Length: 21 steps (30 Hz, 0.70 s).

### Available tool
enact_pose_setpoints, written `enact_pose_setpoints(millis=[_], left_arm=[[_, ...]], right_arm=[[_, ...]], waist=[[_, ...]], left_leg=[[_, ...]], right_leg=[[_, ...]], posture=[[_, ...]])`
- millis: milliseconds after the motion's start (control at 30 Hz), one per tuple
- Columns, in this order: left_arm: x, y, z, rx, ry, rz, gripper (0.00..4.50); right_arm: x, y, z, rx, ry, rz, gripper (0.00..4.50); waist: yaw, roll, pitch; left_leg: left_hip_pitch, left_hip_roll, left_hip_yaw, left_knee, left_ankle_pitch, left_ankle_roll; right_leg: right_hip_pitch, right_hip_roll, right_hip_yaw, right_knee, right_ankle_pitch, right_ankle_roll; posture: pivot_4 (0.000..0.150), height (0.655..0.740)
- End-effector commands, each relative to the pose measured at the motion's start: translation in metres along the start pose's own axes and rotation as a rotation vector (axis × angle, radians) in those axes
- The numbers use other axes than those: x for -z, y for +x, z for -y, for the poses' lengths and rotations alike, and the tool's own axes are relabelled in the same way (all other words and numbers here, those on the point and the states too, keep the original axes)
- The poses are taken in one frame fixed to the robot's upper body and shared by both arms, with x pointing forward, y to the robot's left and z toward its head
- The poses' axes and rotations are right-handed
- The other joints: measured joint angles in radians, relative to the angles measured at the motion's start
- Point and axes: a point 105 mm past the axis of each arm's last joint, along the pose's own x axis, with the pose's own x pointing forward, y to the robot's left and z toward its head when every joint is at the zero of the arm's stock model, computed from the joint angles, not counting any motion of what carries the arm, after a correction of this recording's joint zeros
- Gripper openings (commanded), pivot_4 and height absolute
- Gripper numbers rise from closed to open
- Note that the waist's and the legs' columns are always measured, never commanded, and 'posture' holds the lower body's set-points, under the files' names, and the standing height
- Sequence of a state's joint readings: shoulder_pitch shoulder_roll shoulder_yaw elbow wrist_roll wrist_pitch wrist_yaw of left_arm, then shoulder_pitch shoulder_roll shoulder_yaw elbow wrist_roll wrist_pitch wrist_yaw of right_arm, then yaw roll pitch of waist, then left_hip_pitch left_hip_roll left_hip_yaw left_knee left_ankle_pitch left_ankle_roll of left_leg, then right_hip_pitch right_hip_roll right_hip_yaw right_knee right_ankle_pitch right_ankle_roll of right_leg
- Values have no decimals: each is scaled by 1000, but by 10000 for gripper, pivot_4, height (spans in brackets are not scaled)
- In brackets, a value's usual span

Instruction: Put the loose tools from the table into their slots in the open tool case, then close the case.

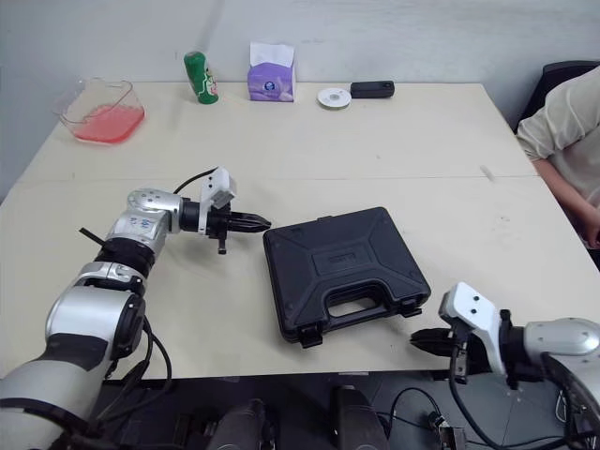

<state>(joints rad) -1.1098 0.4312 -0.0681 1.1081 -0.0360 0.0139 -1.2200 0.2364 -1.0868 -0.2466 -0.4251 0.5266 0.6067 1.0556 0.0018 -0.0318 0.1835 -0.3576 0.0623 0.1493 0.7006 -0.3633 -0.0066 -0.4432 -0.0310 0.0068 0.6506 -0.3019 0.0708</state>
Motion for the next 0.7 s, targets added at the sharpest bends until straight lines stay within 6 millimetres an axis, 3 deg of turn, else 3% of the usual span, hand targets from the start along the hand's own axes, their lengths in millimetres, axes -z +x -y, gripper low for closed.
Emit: enact_pose_setpoints(millis=[33, 200, 400, 533, 700], left_arm=[[-21, 14, -4, -43, 61, 16, 555], [-13, 25, 4, -6, 67, -14, 555], [-1, 23, 22, 113, 74, -36, 555], [5, 9, 47, 251, 80, -59, 555], [16, -22, 95, 415, 58, -106, 555]], right_arm=[[-5, -3, 17, 72, -43, -6, 0], [-13, 3, 30, 112, -79, -7, 0], [-34, 13, 25, 63, -92, 59, 0], [-46, 23, 20, 38, -101, 102, 0], [-65, 34, 18, 47, -125, 189, 0]], waist=[[-1, 0, 0], [-7, 0, 0], [-5, 0, 0], [-11, 1, 0], [-26, 2, 0]], left_leg=[[0, 0, 0, 0, 0, 0], [1, 1, 1, -1, 0, -1], [1, 1, 1, 0, 1, -1], [2, 3, 2, -1, 1, -2], [2, 4, 1, 0, 1, -2]], right_leg=[[0, 0, 0, 0, 0, 0], [-1, 1, 1, 1, 0, 0], [-2, 1, 1, 3, 0, -1], [-2, 1, 2, 3, -1, -1], [-2, 0, 2, 5, -1, -3]], posture=[[1500, 7400], [1500, 7400], [1500, 7400], [1500, 7400], [1500, 7400]])
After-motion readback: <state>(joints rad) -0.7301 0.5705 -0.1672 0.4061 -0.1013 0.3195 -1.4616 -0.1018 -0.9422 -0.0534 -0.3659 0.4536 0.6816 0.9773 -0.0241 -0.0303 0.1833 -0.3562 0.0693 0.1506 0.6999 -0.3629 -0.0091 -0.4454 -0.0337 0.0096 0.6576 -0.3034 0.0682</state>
